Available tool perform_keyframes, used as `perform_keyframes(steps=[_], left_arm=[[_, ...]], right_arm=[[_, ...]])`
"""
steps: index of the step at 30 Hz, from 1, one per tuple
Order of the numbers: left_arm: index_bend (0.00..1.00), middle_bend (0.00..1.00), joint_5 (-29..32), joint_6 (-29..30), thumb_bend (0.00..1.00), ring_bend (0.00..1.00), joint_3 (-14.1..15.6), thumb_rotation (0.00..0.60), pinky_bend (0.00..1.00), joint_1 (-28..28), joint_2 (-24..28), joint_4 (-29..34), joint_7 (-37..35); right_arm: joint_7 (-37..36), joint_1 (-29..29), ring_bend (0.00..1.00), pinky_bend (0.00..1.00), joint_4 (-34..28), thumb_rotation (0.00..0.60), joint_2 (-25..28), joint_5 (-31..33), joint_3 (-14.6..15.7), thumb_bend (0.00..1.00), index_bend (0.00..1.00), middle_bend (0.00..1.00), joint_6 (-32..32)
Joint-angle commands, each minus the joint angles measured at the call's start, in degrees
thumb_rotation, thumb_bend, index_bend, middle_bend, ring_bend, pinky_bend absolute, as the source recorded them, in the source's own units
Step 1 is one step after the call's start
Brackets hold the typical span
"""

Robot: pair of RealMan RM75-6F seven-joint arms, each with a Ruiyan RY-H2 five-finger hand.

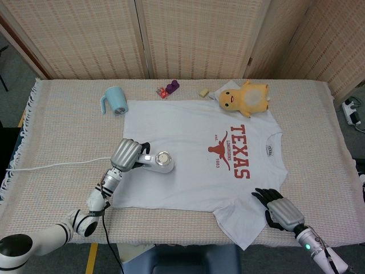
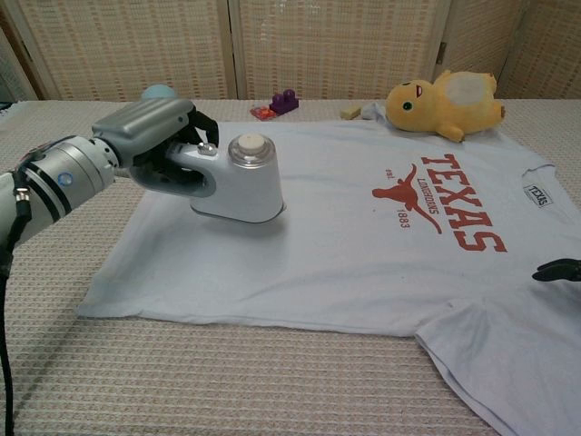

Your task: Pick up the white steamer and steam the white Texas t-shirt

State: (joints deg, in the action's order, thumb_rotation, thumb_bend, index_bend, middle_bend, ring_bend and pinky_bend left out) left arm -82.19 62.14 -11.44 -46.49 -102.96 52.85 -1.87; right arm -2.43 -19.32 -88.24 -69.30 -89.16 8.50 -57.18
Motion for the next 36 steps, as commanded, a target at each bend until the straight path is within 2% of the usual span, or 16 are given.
perform_keyframes(steps=[1, 5, 10, 23, 31, 36], left_arm=[[0.94, 0.99, 2.68, -3.64, 0.45, 0.8, -2.04, 0.6, 0.72, -2.92, -4.92, -7.6, -1.22], [0.96, 1.0, 2.92, -4.28, 0.45, 0.82, -1.45, 0.6, 0.73, -2.94, -6.57, -10.99, -2.62], [0.96, 1.0, 0.73, -1.84, 0.45, 0.82, 1.16, 0.6, 0.73, -1.08, -5.81, -10.36, -4.44], [0.96, 1.0, -7.06, 5.07, 0.45, 0.82, 10.39, 0.6, 0.73, 5.38, 0.64, -0.27, -5.4], [0.96, 1.0, -10.48, 9.78, 0.45, 0.82, 13.35, 0.6, 0.73, 8.57, 3.89, 6.24, -5.54], [0.95, 1.0, -12.4, 10.66, 0.45, 0.81, 15.28, 0.6, 0.73, 9.78, 5.85, 9.96, -4.36]], right_arm=[[0.15, 0.06, 0.0, 0.0, -0.16, 0.529, 0.06, 0.1, -0.01, 0.86, 0.0, 0.0, -0.05], [0.45, 0.1, 0.0, 0.0, -0.35, 0.529, 0.14, 0.32, -0.05, 0.86, 0.0, 0.0, 0.0], [0.74, -0.05, 0.0, 0.0, -0.42, 0.531, 0.06, 0.45, -0.08, 0.86, 0.0, 0.0, 0.39], [1.78, -0.48, 0.0, 0.0, -1.21, 0.531, -0.31, -0.13, -0.03, 0.86, 0.0, 0.0, 0.66], [2.04, 0.16, 0.0, 0.0, -1.58, 0.53, 0.01, -0.18, 0.28, 0.86, 0.0, 0.0, -0.24], [1.84, 0.29, 0.0, 0.0, -1.45, 0.527, 0.02, -0.34, 0.29, 0.86, 0.0, 0.0, -0.56]])
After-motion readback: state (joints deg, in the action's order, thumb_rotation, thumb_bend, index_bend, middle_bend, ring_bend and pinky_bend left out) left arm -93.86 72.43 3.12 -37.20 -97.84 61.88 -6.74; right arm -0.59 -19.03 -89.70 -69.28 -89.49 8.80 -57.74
